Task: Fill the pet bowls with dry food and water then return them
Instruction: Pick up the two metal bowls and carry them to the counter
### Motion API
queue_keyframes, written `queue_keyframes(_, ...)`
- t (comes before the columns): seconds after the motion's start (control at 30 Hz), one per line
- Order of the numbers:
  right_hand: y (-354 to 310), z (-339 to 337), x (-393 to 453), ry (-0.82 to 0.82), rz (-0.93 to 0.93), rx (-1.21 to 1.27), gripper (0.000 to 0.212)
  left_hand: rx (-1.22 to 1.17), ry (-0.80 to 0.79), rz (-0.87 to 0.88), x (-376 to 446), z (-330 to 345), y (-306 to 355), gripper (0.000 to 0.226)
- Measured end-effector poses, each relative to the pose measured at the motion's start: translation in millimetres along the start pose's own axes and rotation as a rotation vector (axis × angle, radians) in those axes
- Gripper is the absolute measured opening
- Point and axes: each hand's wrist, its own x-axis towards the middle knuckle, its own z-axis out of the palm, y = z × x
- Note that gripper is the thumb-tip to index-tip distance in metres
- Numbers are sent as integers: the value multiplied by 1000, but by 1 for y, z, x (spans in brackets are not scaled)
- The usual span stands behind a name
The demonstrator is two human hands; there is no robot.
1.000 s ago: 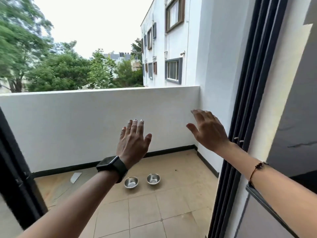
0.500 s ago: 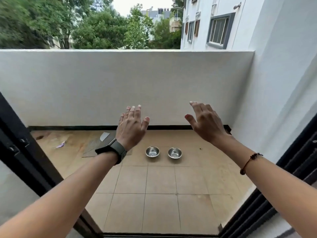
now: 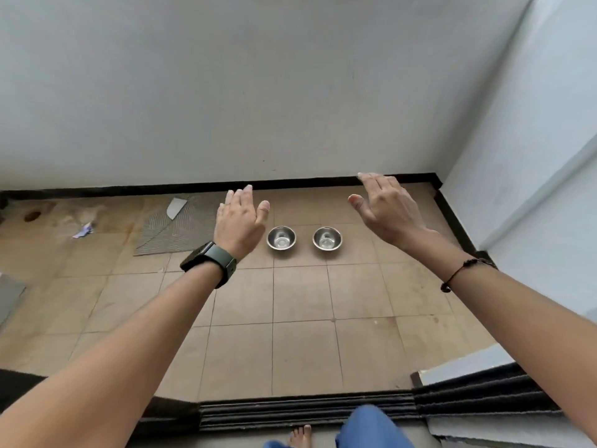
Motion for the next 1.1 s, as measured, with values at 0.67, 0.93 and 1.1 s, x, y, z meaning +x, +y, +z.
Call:
queue_keyframes(0.67,132,190,251,-363,51,106,53,-57,-137,-189,281,136,19,55)
queue_keyframes(0.93,166,250,328,-489,86,135,51,-39,-257,-226,356,186,20,53)
queue_keyframes(1.1,179,290,368,-564,166,161,51,-63,-328,-278,411,212,2,53)
